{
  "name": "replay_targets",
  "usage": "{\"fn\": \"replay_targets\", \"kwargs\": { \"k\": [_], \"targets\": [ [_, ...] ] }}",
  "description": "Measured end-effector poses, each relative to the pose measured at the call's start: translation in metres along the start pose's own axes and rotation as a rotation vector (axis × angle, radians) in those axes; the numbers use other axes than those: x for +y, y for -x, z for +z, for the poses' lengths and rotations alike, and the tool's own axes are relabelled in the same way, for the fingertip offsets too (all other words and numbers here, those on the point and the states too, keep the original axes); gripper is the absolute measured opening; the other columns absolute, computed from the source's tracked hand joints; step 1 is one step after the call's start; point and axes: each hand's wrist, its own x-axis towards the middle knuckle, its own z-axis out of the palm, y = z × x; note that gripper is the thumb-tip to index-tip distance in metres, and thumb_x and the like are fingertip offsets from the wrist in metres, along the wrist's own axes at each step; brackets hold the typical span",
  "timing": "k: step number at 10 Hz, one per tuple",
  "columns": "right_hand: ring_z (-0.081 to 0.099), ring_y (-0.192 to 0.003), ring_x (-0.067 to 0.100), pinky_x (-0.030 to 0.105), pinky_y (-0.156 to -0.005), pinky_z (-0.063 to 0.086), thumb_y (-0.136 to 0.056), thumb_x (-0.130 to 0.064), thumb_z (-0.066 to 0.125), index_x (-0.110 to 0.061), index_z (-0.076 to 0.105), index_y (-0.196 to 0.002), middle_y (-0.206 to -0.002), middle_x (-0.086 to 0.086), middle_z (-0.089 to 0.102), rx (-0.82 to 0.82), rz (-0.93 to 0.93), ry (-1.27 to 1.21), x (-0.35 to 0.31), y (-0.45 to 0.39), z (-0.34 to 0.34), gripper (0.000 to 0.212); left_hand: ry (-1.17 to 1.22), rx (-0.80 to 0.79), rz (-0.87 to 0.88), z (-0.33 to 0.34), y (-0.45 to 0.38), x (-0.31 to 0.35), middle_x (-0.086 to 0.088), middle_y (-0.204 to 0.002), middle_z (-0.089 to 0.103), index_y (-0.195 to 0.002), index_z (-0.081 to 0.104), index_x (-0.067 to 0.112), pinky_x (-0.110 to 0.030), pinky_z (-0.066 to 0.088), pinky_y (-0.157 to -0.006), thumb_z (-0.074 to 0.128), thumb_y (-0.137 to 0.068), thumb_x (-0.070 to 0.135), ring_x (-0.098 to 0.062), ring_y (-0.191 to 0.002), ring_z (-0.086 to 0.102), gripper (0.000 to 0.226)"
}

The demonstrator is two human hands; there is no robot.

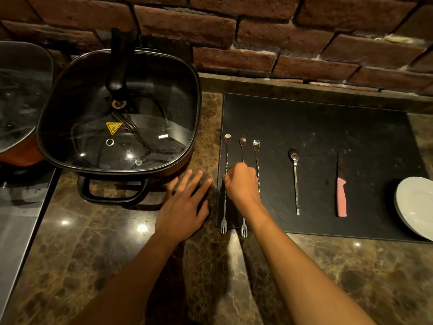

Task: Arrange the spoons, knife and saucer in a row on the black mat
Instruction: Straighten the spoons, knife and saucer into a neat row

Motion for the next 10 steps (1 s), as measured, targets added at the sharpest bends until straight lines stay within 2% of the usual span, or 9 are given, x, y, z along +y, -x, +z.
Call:
{"fn": "replay_targets", "kwargs": {
  "k": [3, 5, 6, 7, 8, 9, 10],
  "targets": [
    [0.063, -0.082, 0.034, 0.045, -0.069, 0.056, -0.091, -0.017, 0.056, -0.007, 0.063, -0.085, -0.091, 0.014, 0.064, 0.01, -0.011, -0.01, 0.0, 0.001, -0.001, 0.014, 0.002, 0.014, 0.005, 0.001, 0.0, -0.001, -0.004, -0.166, 0.036, -0.155, 0.041, 0.026, -0.05, 0.022, -0.124, 0.04, -0.101, 0.043, -0.025, -0.156, 0.025, 0.057],
    [0.064, -0.082, 0.03, 0.034, -0.064, 0.049, -0.092, -0.02, 0.059, -0.009, 0.063, -0.08, -0.087, 0.011, 0.064, -0.016, -0.006, -0.071, 0.002, 0.003, -0.006, 0.017, 0.004, 0.022, 0.011, 0.003, 0.0, -0.002, -0.004, -0.165, 0.037, -0.156, 0.041, 0.025, -0.05, 0.023, -0.123, 0.04, -0.101, 0.043, -0.026, -0.156, 0.025, 0.057],
    [0.064, -0.085, 0.031, 0.037, -0.069, 0.05, -0.093, -0.017, 0.056, -0.014, 0.065, -0.082, -0.089, 0.011, 0.064, 0.075, 0.034, -0.129, 0.009, 0.002, -0.019, 0.014, 0.009, 0.022, 0.017, 0.004, 0.0, -0.003, -0.004, -0.165, 0.037, -0.156, 0.04, 0.025, -0.05, 0.023, -0.123, 0.04, -0.101, 0.043, -0.026, -0.156, 0.025, 0.058],
    [0.061, -0.093, 0.037, 0.042, -0.073, 0.052, -0.094, -0.018, 0.057, -0.007, 0.063, -0.094, -0.101, 0.017, 0.061, 0.145, 0.078, -0.065, 0.02, 0.004, -0.028, 0.012, 0.007, 0.032, 0.018, 0.005, -0.001, -0.003, -0.004, -0.164, 0.037, -0.156, 0.04, 0.025, -0.049, 0.023, -0.123, 0.041, -0.101, 0.042, -0.026, -0.156, 0.025, 0.057],
    [0.059, -0.097, 0.04, 0.039, -0.073, 0.048, -0.093, -0.02, 0.06, -0.006, 0.059, -0.095, -0.105, 0.018, 0.058, 0.087, 0.097, -0.003, 0.025, 0.009, -0.027, 0.015, 0.008, 0.035, 0.02, 0.005, 0.0, -0.003, -0.005, -0.164, 0.038, -0.155, 0.041, 0.025, -0.05, 0.024, -0.123, 0.041, -0.101, 0.042, -0.026, -0.156, 0.026, 0.057],
    [0.059, -0.098, 0.043, 0.044, -0.077, 0.052, -0.093, -0.02, 0.061, -0.003, 0.06, -0.095, -0.107, 0.02, 0.058, 0.063, 0.112, 0.013, 0.026, 0.012, -0.023, 0.018, 0.014, 0.031, 0.017, 0.005, 0.0, -0.003, -0.005, -0.165, 0.038, -0.155, 0.041, 0.025, -0.05, 0.024, -0.123, 0.04, -0.101, 0.043, -0.026, -0.157, 0.025, 0.057],
    [0.06, -0.095, 0.045, 0.044, -0.074, 0.052, -0.092, -0.016, 0.059, -0.001, 0.063, -0.094, -0.104, 0.022, 0.06, 0.078, 0.111, 0.019, 0.023, 0.014, -0.019, 0.016, 0.017, 0.025, 0.014, 0.006, 0.0, -0.004, -0.004, -0.165, 0.036, -0.156, 0.04, 0.025, -0.05, 0.023, -0.123, 0.04, -0.101, 0.043, -0.025, -0.157, 0.023, 0.057]
  ]
}}
